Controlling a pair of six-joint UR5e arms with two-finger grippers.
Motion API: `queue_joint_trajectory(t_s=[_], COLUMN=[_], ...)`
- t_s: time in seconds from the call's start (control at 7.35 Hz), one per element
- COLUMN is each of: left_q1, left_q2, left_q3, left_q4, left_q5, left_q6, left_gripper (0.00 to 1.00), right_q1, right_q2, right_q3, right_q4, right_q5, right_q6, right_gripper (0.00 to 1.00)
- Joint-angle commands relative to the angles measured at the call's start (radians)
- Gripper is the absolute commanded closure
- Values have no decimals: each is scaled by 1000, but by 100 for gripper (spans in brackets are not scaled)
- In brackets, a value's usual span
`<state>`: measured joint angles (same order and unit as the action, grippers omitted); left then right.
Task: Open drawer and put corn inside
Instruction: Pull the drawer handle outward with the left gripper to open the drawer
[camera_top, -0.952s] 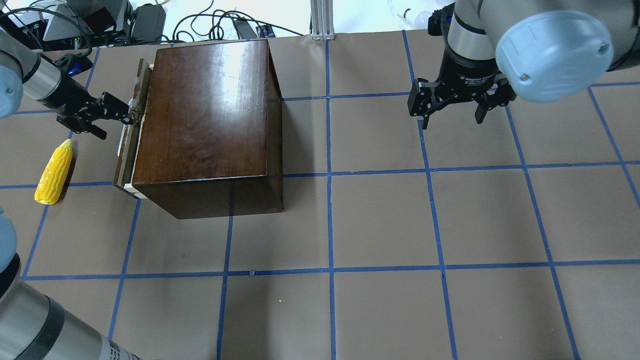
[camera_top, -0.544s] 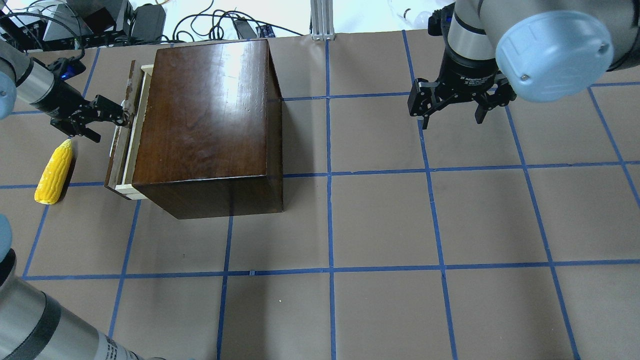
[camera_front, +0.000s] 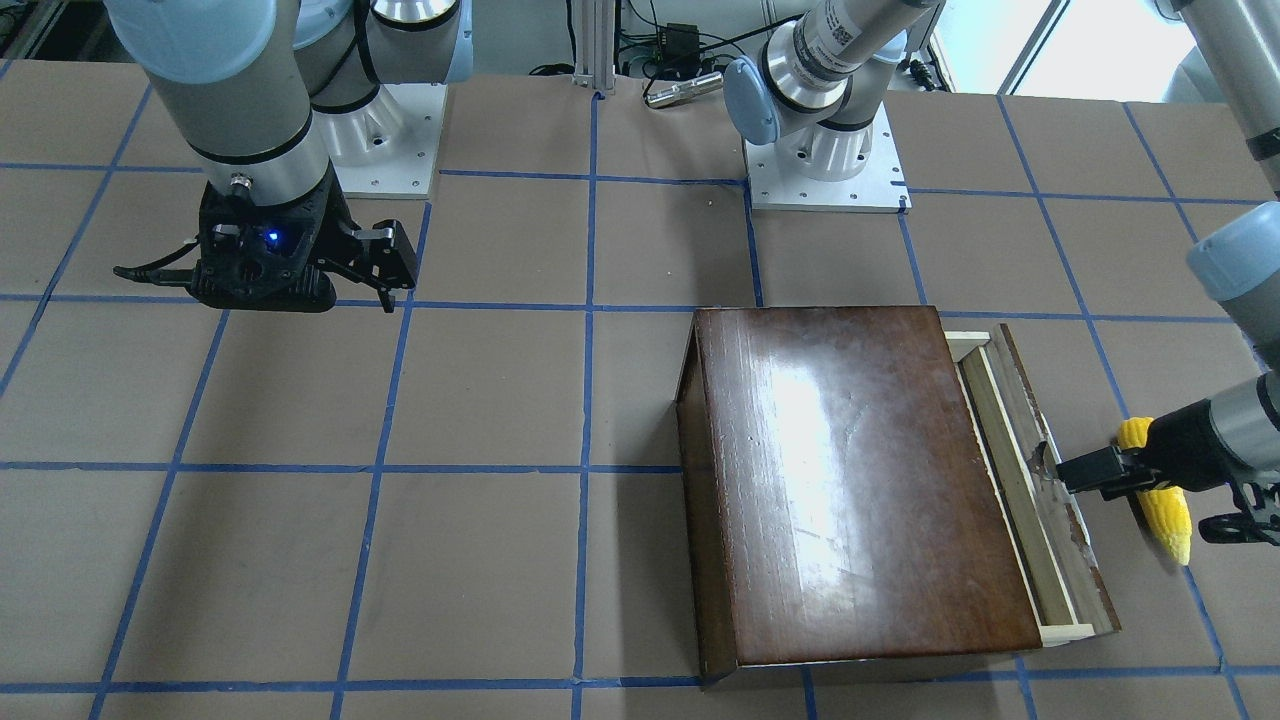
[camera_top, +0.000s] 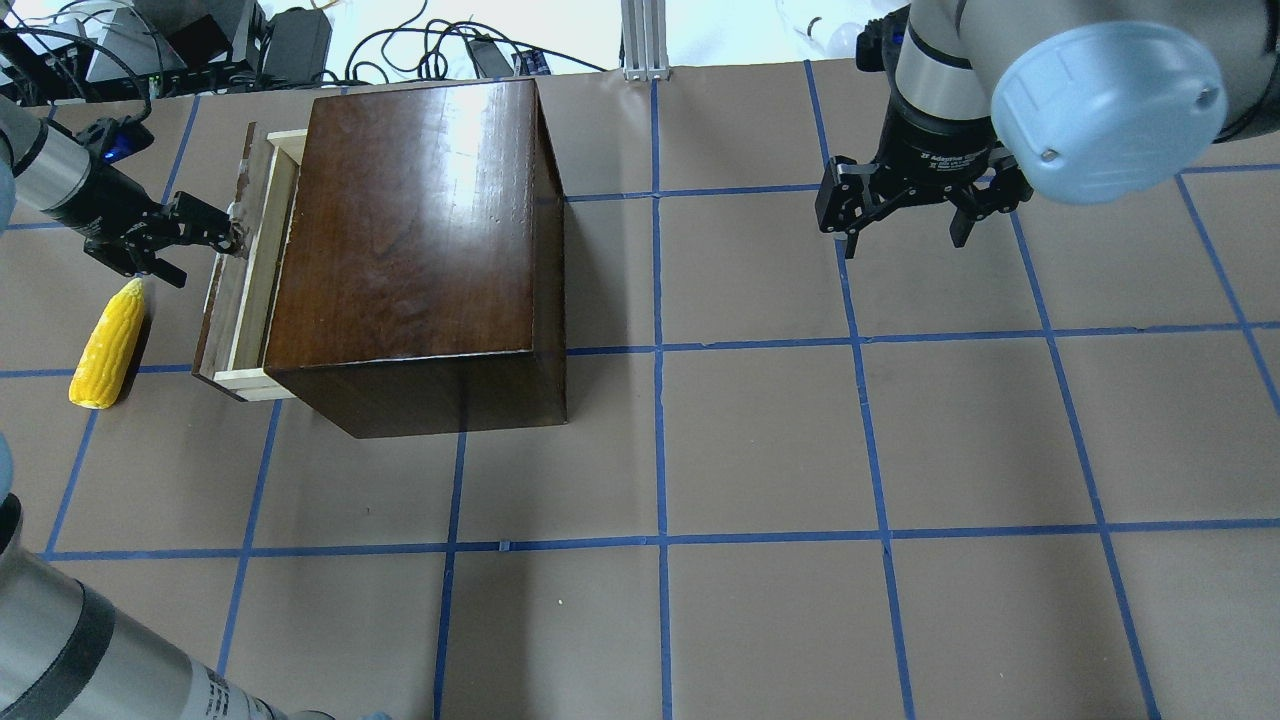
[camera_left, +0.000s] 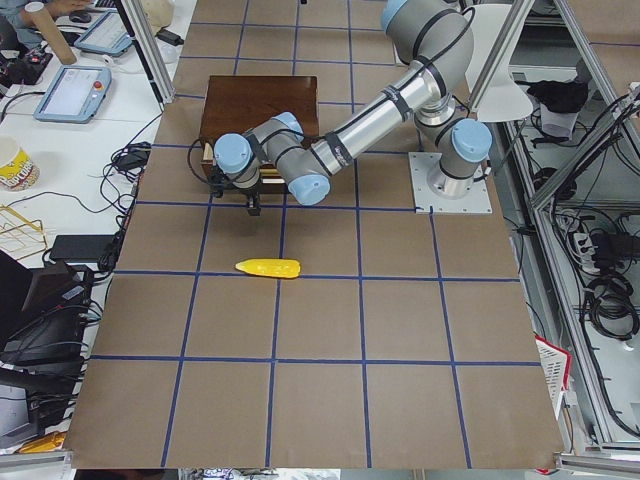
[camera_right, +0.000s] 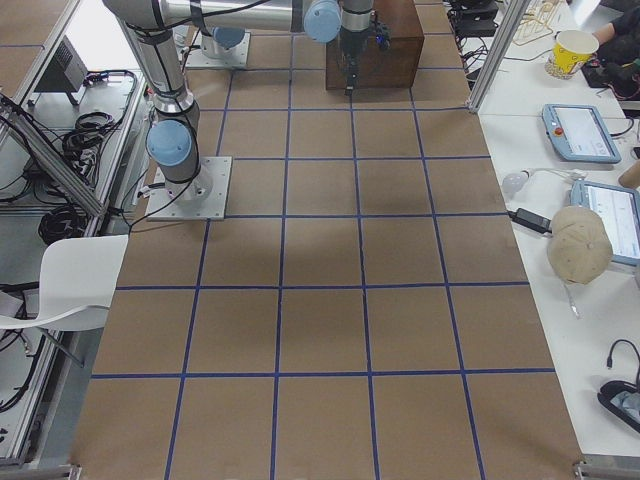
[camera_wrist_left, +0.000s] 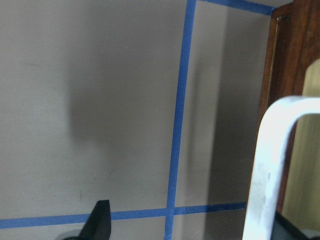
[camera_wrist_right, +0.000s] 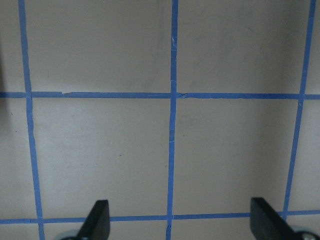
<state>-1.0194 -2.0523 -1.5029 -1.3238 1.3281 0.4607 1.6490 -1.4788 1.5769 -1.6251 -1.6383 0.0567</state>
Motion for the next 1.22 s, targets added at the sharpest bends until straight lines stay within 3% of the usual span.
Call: queue_joint_trajectory(t_s=[0.0,1.09], left_q1=[30,56], left_q2=[0,4], left_q3=[4,4], left_q4=[0,0], left_q5=[-1,-3], left_q6=[9,33], left_gripper=[0,0], right_q1=[0,0], right_q2=[0,0], right_q3=[0,0], right_q4=[1,1], right_q5=[0,0], right_q6=[0,0], right_gripper=[0,0])
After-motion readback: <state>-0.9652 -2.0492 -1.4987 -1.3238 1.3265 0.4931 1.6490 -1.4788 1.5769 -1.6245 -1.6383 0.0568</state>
